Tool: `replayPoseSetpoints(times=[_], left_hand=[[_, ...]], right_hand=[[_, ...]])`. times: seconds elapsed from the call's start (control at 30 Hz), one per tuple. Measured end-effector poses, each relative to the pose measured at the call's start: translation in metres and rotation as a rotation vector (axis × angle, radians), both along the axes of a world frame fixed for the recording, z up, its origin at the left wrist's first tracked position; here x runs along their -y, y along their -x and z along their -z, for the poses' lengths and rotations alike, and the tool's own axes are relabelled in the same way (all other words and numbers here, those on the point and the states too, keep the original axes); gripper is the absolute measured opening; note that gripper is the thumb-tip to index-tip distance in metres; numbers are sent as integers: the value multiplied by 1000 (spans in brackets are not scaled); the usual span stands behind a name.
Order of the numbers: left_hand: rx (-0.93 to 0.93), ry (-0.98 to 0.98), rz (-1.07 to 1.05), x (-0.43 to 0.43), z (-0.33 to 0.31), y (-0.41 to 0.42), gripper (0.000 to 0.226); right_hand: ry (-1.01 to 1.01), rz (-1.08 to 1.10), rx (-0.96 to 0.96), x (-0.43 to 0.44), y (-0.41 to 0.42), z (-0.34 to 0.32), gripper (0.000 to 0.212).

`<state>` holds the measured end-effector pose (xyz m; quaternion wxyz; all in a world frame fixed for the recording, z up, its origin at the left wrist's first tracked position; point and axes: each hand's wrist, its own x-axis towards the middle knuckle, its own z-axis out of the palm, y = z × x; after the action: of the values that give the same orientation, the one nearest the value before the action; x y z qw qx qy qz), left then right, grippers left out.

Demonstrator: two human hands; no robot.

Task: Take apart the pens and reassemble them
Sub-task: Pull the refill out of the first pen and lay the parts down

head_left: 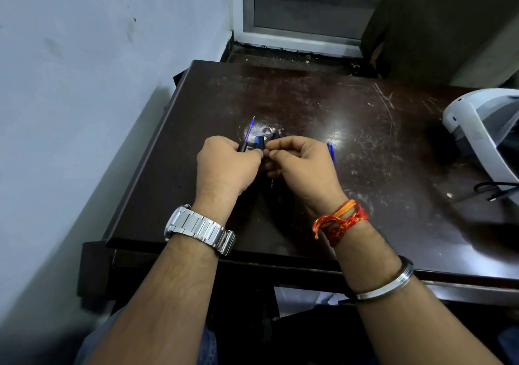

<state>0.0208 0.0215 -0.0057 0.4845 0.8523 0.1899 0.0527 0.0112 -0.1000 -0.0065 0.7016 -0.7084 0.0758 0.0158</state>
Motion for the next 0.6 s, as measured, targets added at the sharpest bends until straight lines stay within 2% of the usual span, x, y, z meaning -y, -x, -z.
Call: replayPoseSetpoints(times=[0.07, 0.2, 0.33, 0.6], left_hand=[[2, -99, -22, -3, 0, -1, 32], [-15, -162, -1, -3, 1, -5, 31], [-18, -186, 8, 2, 1, -7, 36], [33, -171, 7, 4, -7, 0, 39]], right_hand=[[3, 89, 13, 2, -2, 0, 23], [45, 165, 21, 7, -3, 1, 17], [125, 154, 22, 7, -3, 6, 10], [114, 172, 31, 6, -4, 8, 5]])
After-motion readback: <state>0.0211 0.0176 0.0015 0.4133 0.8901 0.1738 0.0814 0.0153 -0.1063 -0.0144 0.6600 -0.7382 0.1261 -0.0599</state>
